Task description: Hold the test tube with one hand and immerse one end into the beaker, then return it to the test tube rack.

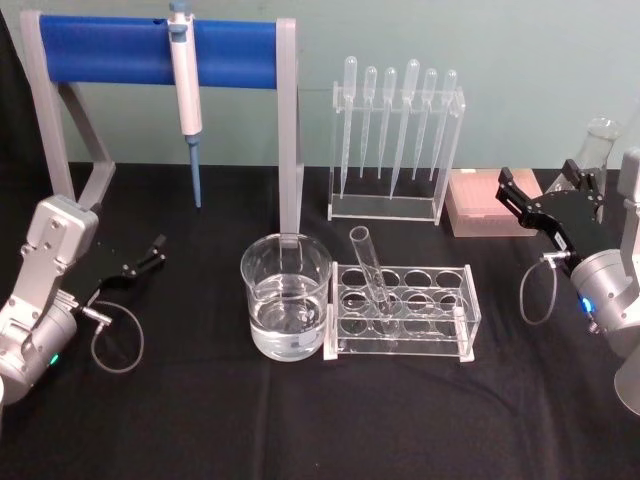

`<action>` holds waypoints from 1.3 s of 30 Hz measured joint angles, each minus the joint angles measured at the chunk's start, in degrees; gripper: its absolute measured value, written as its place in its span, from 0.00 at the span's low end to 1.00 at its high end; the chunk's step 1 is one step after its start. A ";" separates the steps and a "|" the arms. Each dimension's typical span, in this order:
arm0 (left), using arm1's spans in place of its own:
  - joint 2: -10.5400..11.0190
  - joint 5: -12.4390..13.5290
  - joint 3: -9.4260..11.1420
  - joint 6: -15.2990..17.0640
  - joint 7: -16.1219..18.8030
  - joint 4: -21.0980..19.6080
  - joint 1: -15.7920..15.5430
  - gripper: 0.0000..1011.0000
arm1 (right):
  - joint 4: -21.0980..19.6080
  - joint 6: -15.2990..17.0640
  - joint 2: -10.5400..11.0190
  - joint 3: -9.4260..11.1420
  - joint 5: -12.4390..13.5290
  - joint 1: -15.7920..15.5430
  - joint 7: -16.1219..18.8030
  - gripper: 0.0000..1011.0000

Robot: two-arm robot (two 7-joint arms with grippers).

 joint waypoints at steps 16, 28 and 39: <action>0.00 0.00 0.00 0.00 0.00 0.00 0.00 0.99 | -0.14 0.10 0.09 -0.15 0.04 0.05 -0.02 0.99; 0.00 0.00 0.00 0.00 0.00 0.00 0.00 0.99 | -0.19 0.15 0.14 -0.21 0.10 0.05 -0.03 0.99; 0.00 0.00 0.00 0.00 0.00 0.00 0.00 0.99 | -0.19 0.15 0.14 -0.22 0.11 0.05 -0.04 0.99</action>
